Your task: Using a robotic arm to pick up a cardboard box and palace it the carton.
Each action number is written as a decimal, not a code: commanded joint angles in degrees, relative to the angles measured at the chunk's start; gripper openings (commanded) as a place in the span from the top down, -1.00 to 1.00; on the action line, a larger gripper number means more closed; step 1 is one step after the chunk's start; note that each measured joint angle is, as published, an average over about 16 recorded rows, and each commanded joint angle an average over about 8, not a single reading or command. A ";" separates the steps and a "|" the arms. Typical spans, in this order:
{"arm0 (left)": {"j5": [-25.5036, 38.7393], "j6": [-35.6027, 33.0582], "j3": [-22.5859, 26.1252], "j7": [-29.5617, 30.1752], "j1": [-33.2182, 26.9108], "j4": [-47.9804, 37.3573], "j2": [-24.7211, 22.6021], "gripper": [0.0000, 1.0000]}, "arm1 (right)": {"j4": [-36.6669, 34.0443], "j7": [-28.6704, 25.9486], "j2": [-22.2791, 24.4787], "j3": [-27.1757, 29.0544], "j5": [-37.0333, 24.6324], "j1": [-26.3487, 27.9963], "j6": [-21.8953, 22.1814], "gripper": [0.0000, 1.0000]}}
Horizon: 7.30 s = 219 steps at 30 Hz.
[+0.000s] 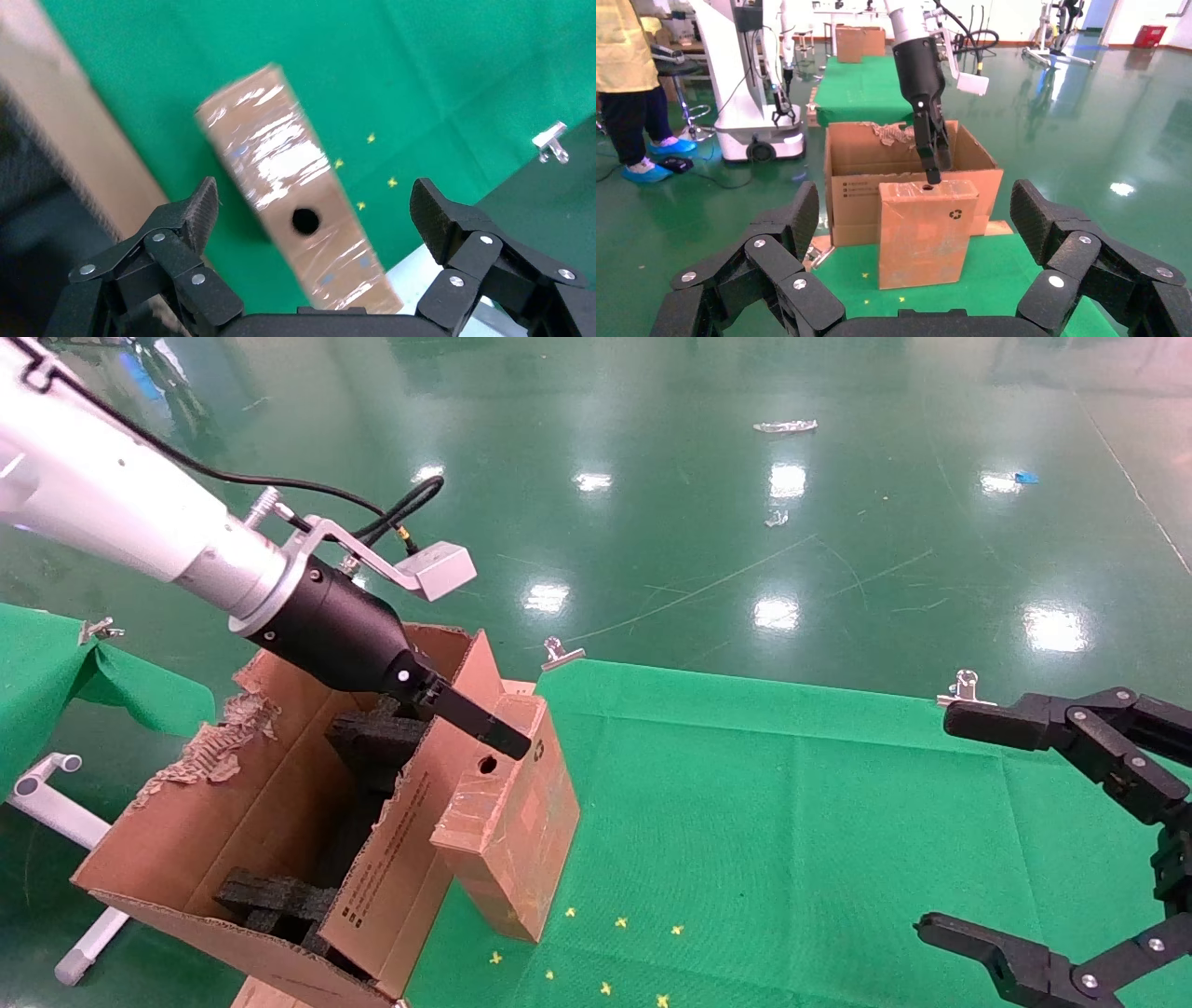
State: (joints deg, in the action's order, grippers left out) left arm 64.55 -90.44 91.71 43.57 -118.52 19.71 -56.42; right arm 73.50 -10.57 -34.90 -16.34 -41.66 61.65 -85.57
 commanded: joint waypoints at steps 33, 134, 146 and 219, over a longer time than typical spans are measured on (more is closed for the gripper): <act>1.13 0.78 7.01 11.18 1.96 4.09 -2.68 1.00 | 0.00 0.07 0.05 -0.13 0.09 0.03 0.06 1.00; 10.52 36.65 12.25 13.10 18.73 7.41 18.41 1.00 | 0.00 0.25 0.20 -0.49 0.34 0.11 0.21 -1.00; 4.28 36.50 8.84 4.07 24.16 -4.57 11.86 -1.00 | 0.00 0.27 0.22 -0.53 0.36 0.12 0.23 -1.00; -3.42 24.88 1.63 -16.35 -0.83 -13.33 11.52 -1.00 | -0.03 0.38 0.31 -0.77 0.53 0.15 0.34 -1.00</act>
State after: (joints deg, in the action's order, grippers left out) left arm 60.91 -65.85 92.16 27.04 -118.20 7.38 -44.83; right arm 73.47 -10.18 -34.59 -17.12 -41.14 61.81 -85.24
